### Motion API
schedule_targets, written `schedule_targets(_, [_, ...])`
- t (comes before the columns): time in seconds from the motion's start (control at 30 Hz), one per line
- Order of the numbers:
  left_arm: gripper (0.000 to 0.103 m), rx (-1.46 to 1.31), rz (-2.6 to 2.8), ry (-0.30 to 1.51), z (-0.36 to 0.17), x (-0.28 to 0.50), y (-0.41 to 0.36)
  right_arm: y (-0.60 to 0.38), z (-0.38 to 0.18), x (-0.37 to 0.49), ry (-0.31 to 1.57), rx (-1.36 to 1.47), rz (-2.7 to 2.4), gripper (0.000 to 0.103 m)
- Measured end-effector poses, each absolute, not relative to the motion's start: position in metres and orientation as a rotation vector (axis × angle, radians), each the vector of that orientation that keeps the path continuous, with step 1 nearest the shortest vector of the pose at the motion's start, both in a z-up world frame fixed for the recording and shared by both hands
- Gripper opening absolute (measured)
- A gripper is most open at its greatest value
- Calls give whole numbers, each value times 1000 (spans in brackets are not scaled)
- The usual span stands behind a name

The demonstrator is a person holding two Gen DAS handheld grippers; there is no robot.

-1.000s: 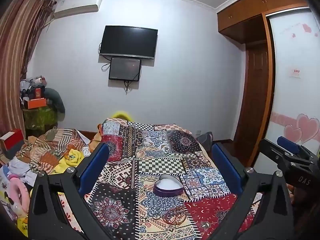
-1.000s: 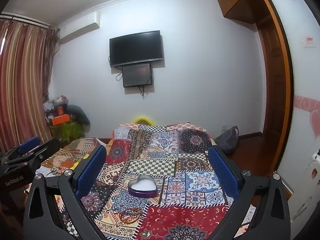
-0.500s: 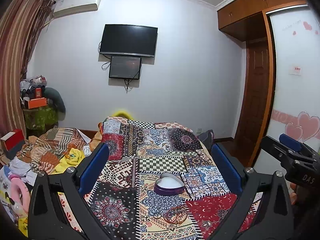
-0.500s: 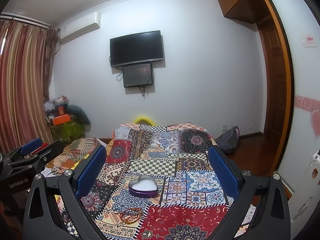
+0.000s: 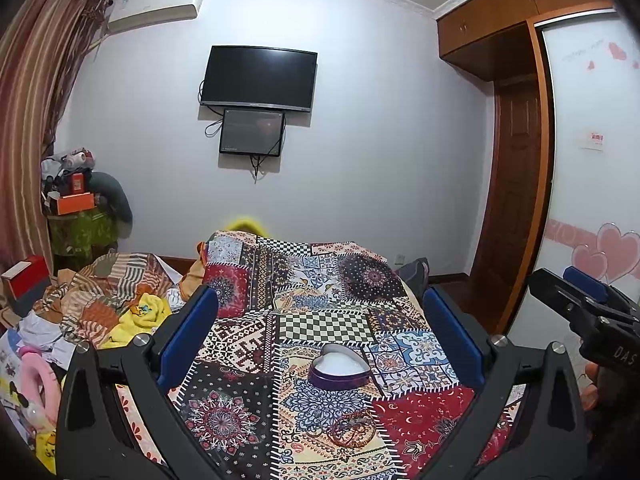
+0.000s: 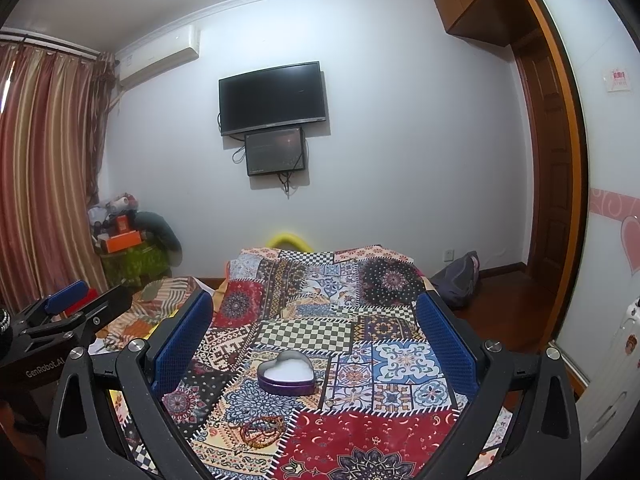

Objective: Organize jewelry

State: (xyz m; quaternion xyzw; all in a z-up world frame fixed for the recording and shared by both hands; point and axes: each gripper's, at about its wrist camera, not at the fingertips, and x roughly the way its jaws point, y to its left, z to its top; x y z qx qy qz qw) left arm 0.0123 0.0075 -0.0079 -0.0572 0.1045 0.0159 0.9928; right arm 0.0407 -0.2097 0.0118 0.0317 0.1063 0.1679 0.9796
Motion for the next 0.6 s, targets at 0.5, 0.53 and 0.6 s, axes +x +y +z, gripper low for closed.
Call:
schedule_targets(0.5, [103, -107, 28, 212, -9, 14, 5, -213, 10, 41, 214, 73, 335, 101])
schedule_targets(0.53, [103, -107, 28, 212, -8, 14, 5, -213, 10, 41, 214, 73, 335, 101])
schedule_targets(0.6, [103, -107, 28, 213, -8, 14, 4, -213, 10, 41, 213, 72, 335, 101])
